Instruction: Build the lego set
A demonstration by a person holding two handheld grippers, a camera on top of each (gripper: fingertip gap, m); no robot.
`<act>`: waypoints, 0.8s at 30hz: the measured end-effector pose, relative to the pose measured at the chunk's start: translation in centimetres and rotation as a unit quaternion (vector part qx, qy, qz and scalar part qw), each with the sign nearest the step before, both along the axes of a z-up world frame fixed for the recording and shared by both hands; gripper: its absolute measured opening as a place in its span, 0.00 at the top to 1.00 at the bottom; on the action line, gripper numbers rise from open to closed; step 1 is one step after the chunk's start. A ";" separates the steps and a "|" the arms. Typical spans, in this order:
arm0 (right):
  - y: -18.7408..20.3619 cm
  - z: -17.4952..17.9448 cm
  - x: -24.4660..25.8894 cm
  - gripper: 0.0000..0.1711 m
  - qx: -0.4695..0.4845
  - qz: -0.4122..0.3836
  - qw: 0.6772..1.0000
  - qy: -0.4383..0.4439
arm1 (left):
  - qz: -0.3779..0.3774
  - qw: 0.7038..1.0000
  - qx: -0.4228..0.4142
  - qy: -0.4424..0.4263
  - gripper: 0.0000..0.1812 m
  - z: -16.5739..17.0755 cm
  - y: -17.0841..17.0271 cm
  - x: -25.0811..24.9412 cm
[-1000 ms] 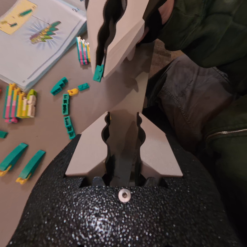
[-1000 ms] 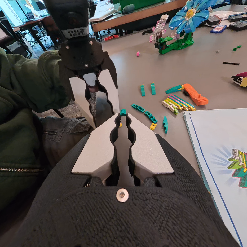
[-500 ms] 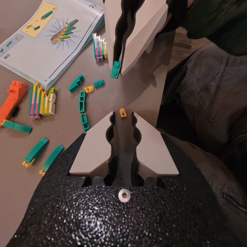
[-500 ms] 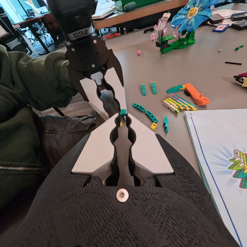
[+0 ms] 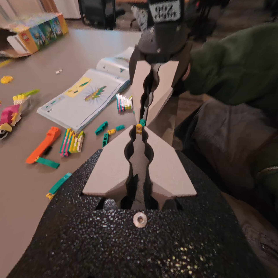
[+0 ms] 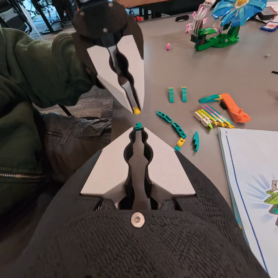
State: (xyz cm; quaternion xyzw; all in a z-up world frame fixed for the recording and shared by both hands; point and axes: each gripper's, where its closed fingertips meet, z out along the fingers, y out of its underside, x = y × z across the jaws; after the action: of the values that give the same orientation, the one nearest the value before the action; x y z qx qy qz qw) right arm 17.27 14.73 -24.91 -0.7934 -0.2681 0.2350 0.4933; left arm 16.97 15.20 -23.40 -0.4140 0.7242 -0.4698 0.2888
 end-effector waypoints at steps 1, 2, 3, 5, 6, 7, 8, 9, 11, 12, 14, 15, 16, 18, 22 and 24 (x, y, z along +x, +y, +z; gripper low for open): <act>0.0 0.1 -0.1 0.97 0.005 0.002 1.000 0.000 | -0.009 1.000 -0.009 -0.003 0.97 0.3 -0.1 -0.2; 0.0 0.3 -0.2 0.97 0.009 0.006 1.000 0.005 | -0.015 1.000 -0.013 -0.004 0.97 0.4 -0.2 -0.3; -0.1 0.5 -0.3 0.97 0.012 0.009 1.000 0.012 | -0.024 1.000 -0.016 -0.003 0.97 0.4 -0.4 -0.4; -0.1 0.9 -0.5 0.97 0.019 0.012 0.999 0.023 | -0.033 0.999 -0.019 -0.001 0.97 0.3 -0.8 -0.5; -0.1 1.1 -0.6 0.97 0.023 0.014 0.999 0.029 | -0.036 0.999 -0.020 0.001 0.97 0.1 -1.0 -0.5; -0.1 1.2 -0.7 0.97 0.024 0.016 0.999 0.035 | -0.036 0.999 -0.022 0.001 0.97 0.1 -1.1 -0.4; -0.2 1.2 -0.7 0.97 0.023 0.018 0.999 0.036 | -0.036 0.999 -0.026 -0.001 0.97 0.1 -1.1 -0.3; -0.2 1.2 -0.8 0.97 0.024 0.020 0.999 0.036 | -0.038 0.999 -0.030 -0.001 0.97 0.1 -1.1 -0.4; -0.3 1.3 -0.9 0.97 0.025 0.026 0.999 0.041 | -0.038 0.999 -0.034 -0.004 0.97 0.3 -1.1 -0.3; -0.3 1.4 -1.0 0.97 0.025 0.026 0.998 0.043 | -0.038 0.999 -0.035 -0.003 0.97 0.3 -1.1 -0.4; -0.4 1.5 -1.1 0.97 0.026 0.028 0.998 0.047 | -0.040 0.998 -0.039 -0.003 0.97 0.3 -1.1 -0.4; -0.4 1.5 -1.1 0.97 0.026 0.029 0.998 0.049 | -0.040 0.998 -0.042 -0.002 0.97 0.4 -1.1 -0.4; -0.4 1.6 -1.1 0.97 0.027 0.029 0.998 0.053 | -0.041 0.998 -0.046 -0.002 0.97 0.4 -1.1 -0.4; -0.4 1.9 -1.1 0.97 0.031 0.030 0.997 0.067 | -0.042 0.997 -0.062 -0.008 0.97 0.8 -1.2 -0.4; -0.3 2.8 -0.9 0.97 0.043 0.025 0.993 0.103 | -0.041 0.994 -0.103 -0.023 0.97 1.6 -1.1 -0.3; -0.2 3.2 -0.7 0.97 0.051 0.020 0.992 0.118 | -0.038 0.992 -0.119 -0.032 0.98 2.0 -1.0 -0.1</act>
State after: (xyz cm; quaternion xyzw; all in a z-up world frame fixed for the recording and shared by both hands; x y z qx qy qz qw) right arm 16.55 14.52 -21.71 -0.7284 -0.2358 0.3226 0.5566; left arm 16.91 14.18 -21.44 -0.4026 0.6687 -0.5761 0.2427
